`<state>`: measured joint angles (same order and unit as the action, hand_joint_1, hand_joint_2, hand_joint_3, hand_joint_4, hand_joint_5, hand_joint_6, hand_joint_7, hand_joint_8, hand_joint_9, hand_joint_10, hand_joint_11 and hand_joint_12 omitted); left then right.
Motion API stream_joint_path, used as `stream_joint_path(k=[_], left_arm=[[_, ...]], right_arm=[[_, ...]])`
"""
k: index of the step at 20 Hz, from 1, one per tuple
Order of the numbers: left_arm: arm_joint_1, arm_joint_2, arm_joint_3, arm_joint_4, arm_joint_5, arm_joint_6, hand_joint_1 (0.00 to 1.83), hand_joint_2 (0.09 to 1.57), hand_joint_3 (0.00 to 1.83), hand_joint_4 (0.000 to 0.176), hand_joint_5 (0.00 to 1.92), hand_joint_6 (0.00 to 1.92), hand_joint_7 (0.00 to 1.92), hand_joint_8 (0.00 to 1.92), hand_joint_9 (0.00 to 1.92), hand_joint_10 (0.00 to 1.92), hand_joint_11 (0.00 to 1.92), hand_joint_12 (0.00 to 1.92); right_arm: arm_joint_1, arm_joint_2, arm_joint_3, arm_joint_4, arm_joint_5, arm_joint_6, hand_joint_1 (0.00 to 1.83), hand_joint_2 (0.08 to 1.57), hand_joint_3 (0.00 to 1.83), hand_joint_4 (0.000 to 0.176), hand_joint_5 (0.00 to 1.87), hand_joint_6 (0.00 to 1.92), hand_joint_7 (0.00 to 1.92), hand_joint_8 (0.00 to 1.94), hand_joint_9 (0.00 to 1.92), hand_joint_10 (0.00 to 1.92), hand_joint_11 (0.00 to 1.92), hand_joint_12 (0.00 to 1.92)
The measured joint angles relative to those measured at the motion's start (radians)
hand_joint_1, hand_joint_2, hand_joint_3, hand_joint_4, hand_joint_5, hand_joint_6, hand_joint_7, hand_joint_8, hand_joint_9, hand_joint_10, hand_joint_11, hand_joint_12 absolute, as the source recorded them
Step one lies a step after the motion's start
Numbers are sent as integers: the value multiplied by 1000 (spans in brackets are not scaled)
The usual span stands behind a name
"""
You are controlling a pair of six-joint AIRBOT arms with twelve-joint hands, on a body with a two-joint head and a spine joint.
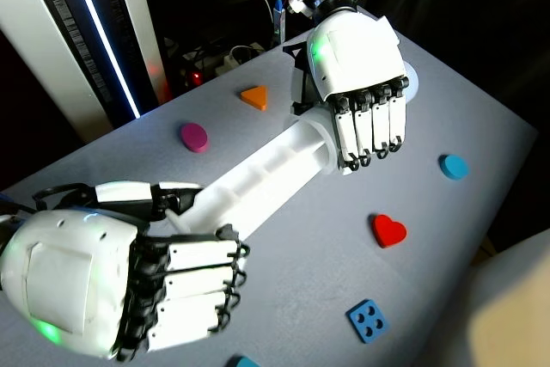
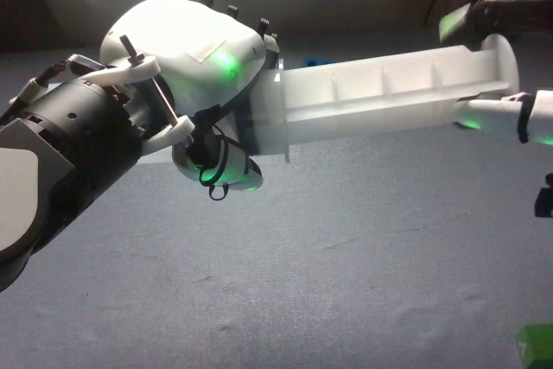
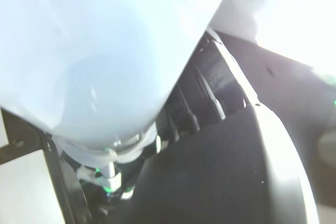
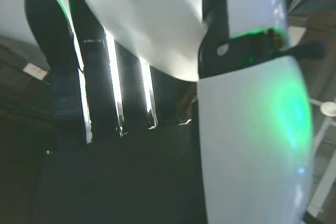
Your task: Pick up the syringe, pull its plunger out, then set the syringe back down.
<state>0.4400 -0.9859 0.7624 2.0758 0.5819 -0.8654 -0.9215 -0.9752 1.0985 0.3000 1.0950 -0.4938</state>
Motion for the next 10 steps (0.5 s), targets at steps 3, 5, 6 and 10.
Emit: stream_joint_path(k=[3,5,6,10], left_arm=[[0,4,-3,5,-2,3,1357,1176,0,0,783,1195,887,1111,781,1439,708,1268],[3,4,-3,5,-4,4,1356,1179,1,0,768,1216,889,1118,770,1446,686,1292],[3,4,-4,5,-5,4,1356,1179,1,0,768,1216,889,1118,770,1446,686,1292],[14,5,-10,10,-19,5,1357,1181,0,0,767,1190,871,1159,786,1439,734,1328]], right_arm=[[-6,0,1,0,-8,-6,712,951,0,0,254,0,281,0,293,0,4,909],[-13,5,1,-16,-11,-6,563,963,0,0,108,0,142,0,136,0,0,637],[-19,9,2,-31,-14,-4,563,963,0,0,108,0,142,0,136,0,0,637],[-50,27,5,-112,-35,14,460,837,0,0,7,1,5,0,2,0,0,349]])
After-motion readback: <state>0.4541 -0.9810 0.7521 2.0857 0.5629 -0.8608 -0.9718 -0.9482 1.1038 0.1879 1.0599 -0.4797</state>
